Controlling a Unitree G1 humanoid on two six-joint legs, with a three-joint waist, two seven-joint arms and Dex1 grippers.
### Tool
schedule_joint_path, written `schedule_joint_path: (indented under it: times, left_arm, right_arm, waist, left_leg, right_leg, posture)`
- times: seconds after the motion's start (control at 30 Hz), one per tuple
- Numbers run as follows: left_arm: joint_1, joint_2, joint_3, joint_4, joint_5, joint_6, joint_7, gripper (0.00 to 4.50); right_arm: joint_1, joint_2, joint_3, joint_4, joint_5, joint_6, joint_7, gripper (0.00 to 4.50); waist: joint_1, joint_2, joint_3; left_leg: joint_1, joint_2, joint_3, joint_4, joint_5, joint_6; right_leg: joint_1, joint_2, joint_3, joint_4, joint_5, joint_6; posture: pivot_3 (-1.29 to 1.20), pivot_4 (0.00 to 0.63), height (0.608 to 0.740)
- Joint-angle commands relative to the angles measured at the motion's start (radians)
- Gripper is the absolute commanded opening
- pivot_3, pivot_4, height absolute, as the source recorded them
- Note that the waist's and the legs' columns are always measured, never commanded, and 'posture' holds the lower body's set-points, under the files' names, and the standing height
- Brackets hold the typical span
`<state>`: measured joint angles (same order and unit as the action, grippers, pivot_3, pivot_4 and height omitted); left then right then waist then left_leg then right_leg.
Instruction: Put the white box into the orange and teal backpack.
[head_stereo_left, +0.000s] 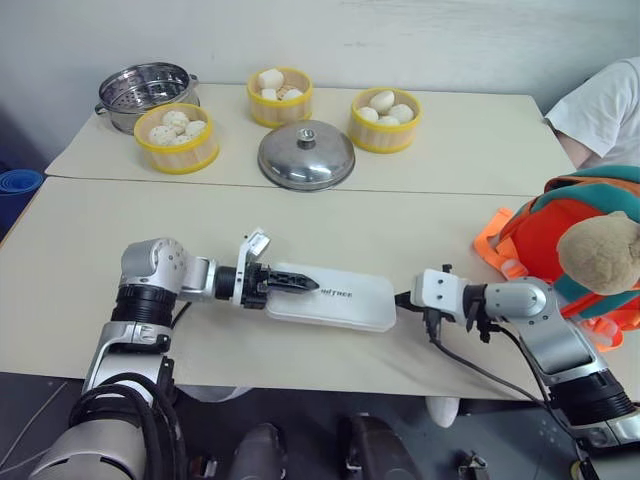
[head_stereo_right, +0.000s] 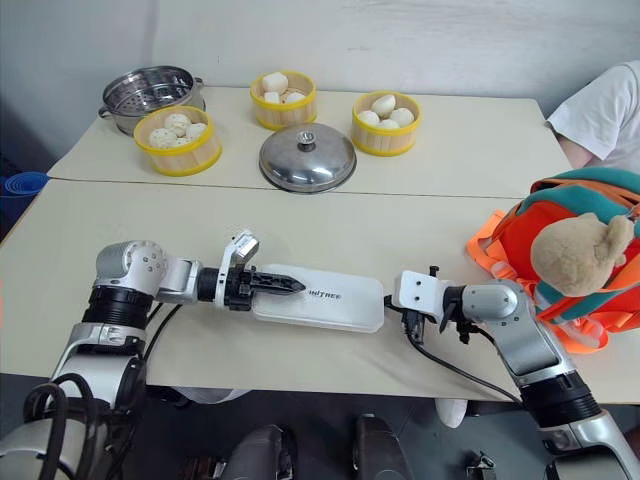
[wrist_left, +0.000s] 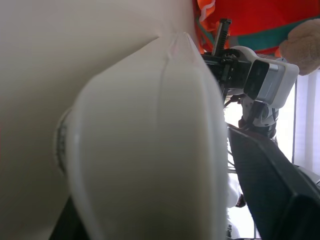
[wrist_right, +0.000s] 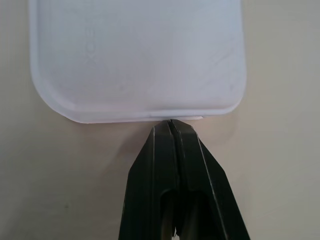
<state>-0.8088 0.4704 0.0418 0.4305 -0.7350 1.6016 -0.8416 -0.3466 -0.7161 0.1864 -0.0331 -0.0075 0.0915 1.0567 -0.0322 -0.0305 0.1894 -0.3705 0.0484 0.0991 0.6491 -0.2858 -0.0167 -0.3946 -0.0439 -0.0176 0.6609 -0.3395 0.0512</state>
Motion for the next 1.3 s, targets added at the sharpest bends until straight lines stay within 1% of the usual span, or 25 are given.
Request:
schedule_joint_path:
  times: [0.03,0.1,0.13,0.17,0.23,0.27,0.33,0.37,0.4,0.43,0.5,0.53,0.6,0.63,0.73,0.8,0.87,0.97,1.03,1.1,1.17,1.23,1.27,1.3]
  left_arm:
    - [0.024,0.001,0.038,-0.123,-0.059,0.008,-0.017,1.7]
    - [0.056,0.018,0.06,-0.201,-0.084,-0.01,-0.034,1.29]
    - [0.086,0.032,0.069,-0.253,-0.088,-0.054,-0.046,1.24]
    - [0.128,0.057,0.052,-0.317,-0.072,-0.131,-0.068,1.24]
    - [0.219,0.091,0.045,-0.427,-0.039,-0.328,-0.143,1.24]
    - [0.269,0.135,-0.002,-0.472,0.016,-0.451,-0.196,1.24]
    - [0.344,0.183,-0.051,-0.518,0.084,-0.664,-0.302,1.24]
    - [0.375,0.191,-0.063,-0.526,0.12,-0.785,-0.349,1.24]
    - [0.396,0.191,-0.066,-0.525,0.144,-0.883,-0.385,1.24]
    - [0.417,0.186,-0.067,-0.521,0.168,-0.982,-0.418,1.24]
    - [0.446,0.161,-0.057,-0.511,0.189,-1.14,-0.469,1.24]
    - [0.451,0.144,-0.046,-0.513,0.176,-1.163,-0.472,1.24]
    - [0.458,0.121,-0.043,-0.523,0.177,-1.219,-0.476,1.24]
    - [0.463,0.116,-0.047,-0.525,0.183,-1.234,-0.474,1.24]
    - [0.459,0.097,-0.047,-0.524,0.173,-1.237,-0.448,1.24]
    - [0.452,0.089,-0.049,-0.519,0.167,-1.23,-0.44,1.24]
    - [0.445,0.095,-0.06,-0.518,0.168,-1.226,-0.46,1.24]
    - [0.429,0.108,-0.072,-0.506,0.174,-1.224,-0.491,1.24]
    - [0.409,0.114,-0.078,-0.487,0.196,-1.249,-0.501,1.24]
    - [0.374,0.119,-0.075,-0.471,0.188,-1.238,-0.512,1.24]
    - [0.354,0.125,-0.073,-0.465,0.175,-1.221,-0.519,1.24]
    - [0.349,0.142,-0.067,-0.471,0.169,-1.212,-0.53,1.24]
    - [0.349,0.148,-0.058,-0.476,0.166,-1.211,-0.528,1.24]
    - [0.35,0.153,-0.051,-0.481,0.163,-1.21,-0.526,1.24]
  right_arm:
    - [0.023,0.013,-0.007,-0.022,0.034,0.006,-0.003,0.0]
    - [0.052,0.005,-0.051,-0.029,0.067,0.012,-0.011,0.0]
    - [0.076,0.001,-0.085,-0.038,0.101,0.025,-0.012,0.0]
    - [0.103,0.003,-0.126,-0.051,0.147,0.039,-0.013,0.0]
    - [0.159,0.046,-0.266,-0.122,0.336,0.188,-0.058,0.0]
    - [0.196,0.053,-0.33,-0.151,0.405,0.216,-0.061,0.17]
    - [0.282,0.024,-0.411,-0.203,0.46,0.247,-0.044,0.54]
    - [0.329,0.012,-0.449,-0.227,0.467,0.245,-0.044,0.93]
    - [0.366,0.008,-0.484,-0.247,0.477,0.256,-0.058,1.16]
    - [0.417,0.008,-0.53,-0.274,0.496,0.272,-0.073,1.53]
    - [0.52,0.023,-0.617,-0.323,0.517,0.274,-0.098,2.27]
    - [0.585,0.034,-0.664,-0.35,0.524,0.269,-0.108,2.49]
    - [0.71,0.082,-0.79,-0.383,0.529,0.245,-0.154,3.22]
    - [0.756,0.103,-0.838,-0.393,0.541,0.236,-0.165,3.48]
    - [0.89,0.165,-0.983,-0.38,0.569,0.176,-0.158,4.46]
    - [0.944,0.192,-1.069,-0.342,0.595,0.149,-0.159,4.49]
    - [0.967,0.214,-1.13,-0.305,0.617,0.128,-0.179,4.49]
    - [0.951,0.199,-1.163,-0.271,0.628,0.128,-0.21,4.49]
    - [0.88,0.142,-1.144,-0.232,0.635,0.139,-0.214,4.49]
    - [0.777,0.081,-1.073,-0.208,0.649,0.176,-0.21,4.49]
    - [0.711,0.05,-1.023,-0.207,0.68,0.234,-0.216,4.49]
    - [0.649,0.037,-0.968,-0.206,0.7,0.272,-0.221,4.49]
    - [0.618,0.033,-0.931,-0.2,0.689,0.272,-0.221,4.11]
    - [0.597,0.031,-0.908,-0.195,0.68,0.271,-0.221,3.93]
  waist:
    - [0.0,0.0,0.0]
    - [0.001,0.0,0.0]
    - [0.003,0.0,0.0]
    - [0.003,0.0,0.0]
    - [0.003,0.0,0.0]
    - [0.002,0.001,0.0]
    - [0.005,0.002,0.001]
    - [0.005,0.002,0.001]
    - [0.009,0.002,0.001]
    - [0.012,0.002,0.001]
    - [0.02,0.002,0.001]
    - [0.023,0.002,0.001]
    - [0.033,0.003,0.001]
    - [0.033,0.003,0.001]
    - [0.03,0.004,0.0]
    - [0.026,0.004,0.0]
    - [0.019,0.004,0.0]
    - [0.005,0.005,0.0]
    - [-0.003,0.005,0.0]
    - [-0.009,0.005,0.0]
    - [-0.012,0.005,0.0]
    - [-0.002,0.006,-0.001]
    - [0.002,0.006,-0.001]
    - [0.003,0.006,-0.001]
  left_leg:
    - [0.0,0.0,0.0,0.0,0.0,0.0]
    - [0.0,0.0,0.0,-0.001,0.0,0.0]
    - [0.0,0.0,0.0,-0.001,0.0,-0.001]
    - [-0.001,0.0,0.0,-0.001,0.0,-0.001]
    - [-0.001,0.0,0.0,-0.002,0.0,-0.001]
    - [-0.001,0.0,0.0,-0.003,0.0,-0.001]
    - [-0.001,0.001,0.0,-0.003,0.0,-0.001]
    - [-0.001,0.0,0.0,-0.003,0.0,-0.001]
    - [-0.001,0.0,0.0,-0.003,0.0,-0.001]
    - [0.0,0.0,-0.001,-0.003,-0.001,0.0]
    - [-0.001,-0.001,-0.001,-0.004,-0.002,0.002]
    - [-0.001,0.0,-0.001,-0.004,-0.003,0.004]
    - [-0.002,0.0,-0.001,-0.004,-0.006,0.009]
    - [-0.002,0.0,-0.002,-0.004,-0.007,0.009]
    - [-0.003,0.0,-0.002,-0.004,-0.007,0.01]
    - [-0.002,-0.001,-0.001,-0.004,-0.008,0.011]
    - [-0.002,0.0,-0.001,-0.004,-0.008,0.011]
    - [-0.001,0.0,-0.001,-0.004,-0.008,0.011]
    - [-0.001,0.0,0.0,-0.005,-0.008,0.011]
    - [0.0,0.0,0.002,-0.004,-0.007,0.012]
    - [0.001,0.0,0.004,-0.004,-0.007,0.012]
    - [0.001,0.0,0.002,-0.005,-0.007,0.012]
    - [0.0,0.0,0.002,-0.006,-0.007,0.011]
    - [0.0,0.001,0.001,-0.006,-0.007,0.01]
  right_leg:
    - [0.0,0.0,0.0,0.0,0.0,0.0]
    - [0.0,0.0,0.0,0.0,0.0,0.0]
    - [0.0,0.0,0.0,0.0,0.0,0.0]
    - [-0.001,0.0,0.0,0.0,0.0,0.0]
    - [-0.001,0.0,0.0,-0.001,0.0,0.0]
    - [-0.001,0.0,0.0,-0.002,0.0,0.0]
    - [-0.001,0.0,0.0,-0.002,0.0,-0.001]
    - [0.0,0.0,0.0,-0.002,-0.001,-0.001]
    - [0.0,-0.001,0.0,-0.003,-0.001,-0.001]
    - [0.001,-0.001,-0.001,-0.004,-0.001,-0.001]
    - [0.001,-0.002,-0.001,-0.006,-0.001,-0.001]
    - [0.001,-0.002,-0.001,-0.006,-0.001,-0.002]
    - [0.001,-0.003,-0.001,-0.007,-0.001,-0.001]
    - [0.001,-0.002,-0.001,-0.007,-0.001,-0.001]
    - [0.001,-0.002,-0.001,-0.008,-0.001,-0.001]
    - [0.002,-0.002,-0.001,-0.008,0.0,-0.001]
    - [0.002,-0.001,0.0,-0.008,0.0,0.0]
    - [0.002,-0.001,0.0,-0.007,0.0,0.0]
    - [0.002,-0.001,0.001,-0.007,0.0,0.0]
    - [0.002,-0.001,0.003,-0.007,0.0,0.0]
    - [0.002,0.0,0.005,-0.006,0.0,0.001]
    - [0.001,0.001,0.004,-0.006,0.0,0.001]
    - [0.0,0.002,0.004,-0.006,0.0,0.001]
    - [0.0,0.003,0.004,-0.006,-0.001,0.001]
  posture:
    - [0.0,0.15,0.74]
    - [0.0,0.15,0.74]
    - [0.0,0.15,0.74]
    - [0.0,0.15,0.74]
    - [0.0,0.15,0.74]
    - [0.0,0.15,0.74]
    - [0.0,0.15,0.74]
    - [0.0,0.15,0.74]
    - [0.0,0.15,0.74]
    - [0.0,0.15,0.74]
    - [0.0,0.15,0.74]
    - [0.0,0.15,0.74]
    - [0.0,0.15,0.74]
    - [0.0,0.15,0.74]
    - [0.0,0.15,0.74]
    - [0.0,0.15,0.74]
    - [0.0,0.15,0.74]
    - [0.0,0.15,0.74]
    - [0.0,0.15,0.74]
    - [0.0,0.15,0.74]
    - [0.0,0.15,0.74]
    - [0.0,0.15,0.74]
    - [0.0,0.15,0.74]
    - [0.0,0.15,0.74]
